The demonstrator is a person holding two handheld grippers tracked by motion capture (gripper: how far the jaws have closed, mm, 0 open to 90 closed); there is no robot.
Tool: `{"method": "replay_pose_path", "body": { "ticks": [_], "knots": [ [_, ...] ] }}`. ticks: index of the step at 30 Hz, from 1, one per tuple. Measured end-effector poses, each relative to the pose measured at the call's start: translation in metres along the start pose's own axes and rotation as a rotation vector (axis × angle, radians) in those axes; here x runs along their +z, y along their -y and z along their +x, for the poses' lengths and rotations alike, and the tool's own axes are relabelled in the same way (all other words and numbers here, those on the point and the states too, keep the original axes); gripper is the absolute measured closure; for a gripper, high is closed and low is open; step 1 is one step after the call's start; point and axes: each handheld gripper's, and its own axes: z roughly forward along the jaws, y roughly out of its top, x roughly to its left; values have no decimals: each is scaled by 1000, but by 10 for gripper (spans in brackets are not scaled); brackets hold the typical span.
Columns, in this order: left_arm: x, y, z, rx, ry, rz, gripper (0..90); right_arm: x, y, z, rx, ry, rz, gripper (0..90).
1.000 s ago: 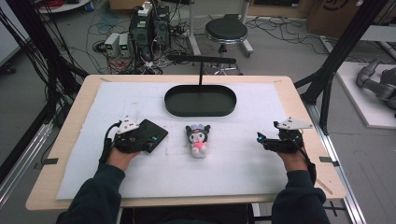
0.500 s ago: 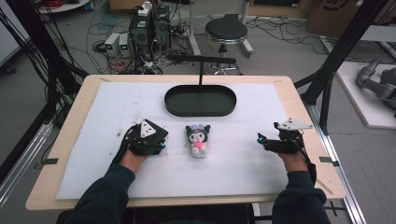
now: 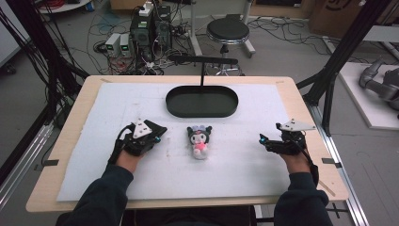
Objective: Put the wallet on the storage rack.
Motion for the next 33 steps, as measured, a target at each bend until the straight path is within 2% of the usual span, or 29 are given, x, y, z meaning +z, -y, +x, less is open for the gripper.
{"method": "replay_pose_path", "body": {
  "ticks": [1, 4, 10, 17, 21, 26, 29, 31, 33],
  "knots": [
    [-3, -1, 4, -36, 4, -32, 803, 0, 0, 0, 3, 0, 0, 212],
    [-14, -5, 16, -125, 14, -87, 813, -1, 1, -1, 4, -3, -7, 212],
    [-35, -14, 41, -241, -5, -190, 824, -3, 2, -2, 16, 4, -11, 212],
    [-50, -24, 55, -271, -16, -229, 827, -3, 2, -2, 18, 4, -12, 212],
    [-55, -31, 58, -289, 3, -243, 828, -3, 2, -2, 23, 5, -14, 212],
    [-56, -35, 57, -340, 97, -242, 828, -4, 2, -3, 22, 5, -15, 212],
    [-53, -35, 55, -373, 168, -229, 827, -3, 2, -2, 20, 4, -14, 212],
    [-49, -35, 55, -392, 184, -215, 827, -3, 2, -2, 19, 4, -13, 212],
    [-45, -33, 57, -402, 171, -190, 826, -3, 2, -2, 22, 3, -11, 212]
  ]
}}
